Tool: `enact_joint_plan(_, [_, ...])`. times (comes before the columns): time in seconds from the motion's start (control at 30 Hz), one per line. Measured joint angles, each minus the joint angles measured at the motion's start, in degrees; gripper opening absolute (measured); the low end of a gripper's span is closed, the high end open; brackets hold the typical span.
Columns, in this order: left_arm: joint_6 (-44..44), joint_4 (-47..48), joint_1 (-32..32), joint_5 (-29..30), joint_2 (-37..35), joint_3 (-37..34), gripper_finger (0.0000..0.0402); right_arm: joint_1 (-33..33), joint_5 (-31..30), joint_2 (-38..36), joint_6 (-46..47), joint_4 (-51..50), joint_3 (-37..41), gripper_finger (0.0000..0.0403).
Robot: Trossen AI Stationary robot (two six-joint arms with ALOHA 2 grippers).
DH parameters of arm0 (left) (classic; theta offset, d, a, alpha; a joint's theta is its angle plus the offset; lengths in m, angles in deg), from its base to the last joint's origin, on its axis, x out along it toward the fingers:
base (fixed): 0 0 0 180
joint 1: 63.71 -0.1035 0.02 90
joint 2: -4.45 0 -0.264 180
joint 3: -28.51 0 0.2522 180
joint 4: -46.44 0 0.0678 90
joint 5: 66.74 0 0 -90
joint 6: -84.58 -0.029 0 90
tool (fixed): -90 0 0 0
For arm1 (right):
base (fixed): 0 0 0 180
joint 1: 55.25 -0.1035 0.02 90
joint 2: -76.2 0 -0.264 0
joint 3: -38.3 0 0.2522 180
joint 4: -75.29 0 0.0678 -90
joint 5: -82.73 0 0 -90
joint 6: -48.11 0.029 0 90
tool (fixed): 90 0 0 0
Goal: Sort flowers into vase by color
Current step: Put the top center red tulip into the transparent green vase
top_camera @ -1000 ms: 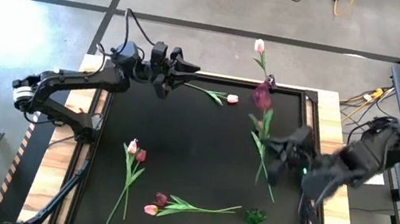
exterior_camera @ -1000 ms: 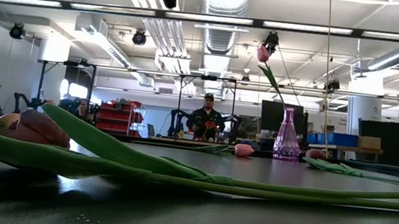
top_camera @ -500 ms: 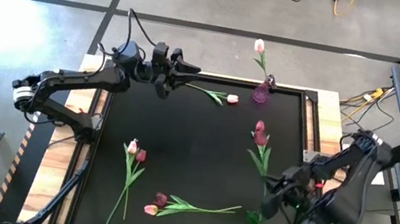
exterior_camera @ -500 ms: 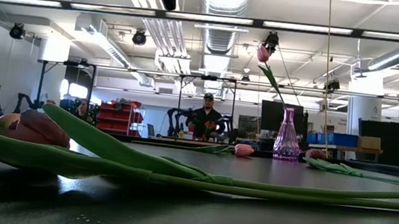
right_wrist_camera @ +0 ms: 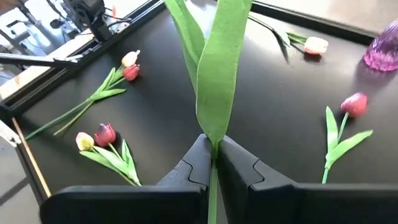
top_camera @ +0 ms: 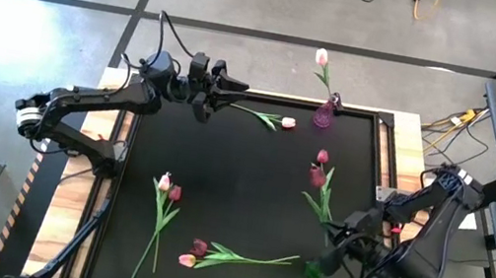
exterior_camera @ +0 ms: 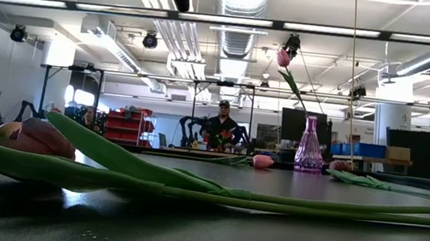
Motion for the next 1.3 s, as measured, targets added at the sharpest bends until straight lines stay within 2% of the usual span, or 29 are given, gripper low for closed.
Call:
enact_joint_plan(0.37, [-0.3, 0.0, 0.0, 0.0, 0.0, 0.0, 0.0152, 2.1, -0.7, -2.0, -9.8, 0.0, 0.3, 0.0013])
enact_joint_plan(0.9, [-0.3, 0.3, 0.0, 0.0, 0.0, 0.0, 0.0152, 2.0, 0.4, -0.5, -6.1, 0.6, 3.3, 0.0013])
enact_joint_plan(1.13, [-1.3, 0.3, 0.0, 0.0, 0.0, 0.0, 0.0152, 1.3, 2.7, 1.9, -3.6, 0.7, 3.6, 0.0013])
enact_joint_plan(1.3, [-1.5, 0.5, 0.0, 0.0, 0.0, 0.0, 0.0152, 1.2, 7.2, 4.3, -1.8, 0.6, 3.7, 0.0013])
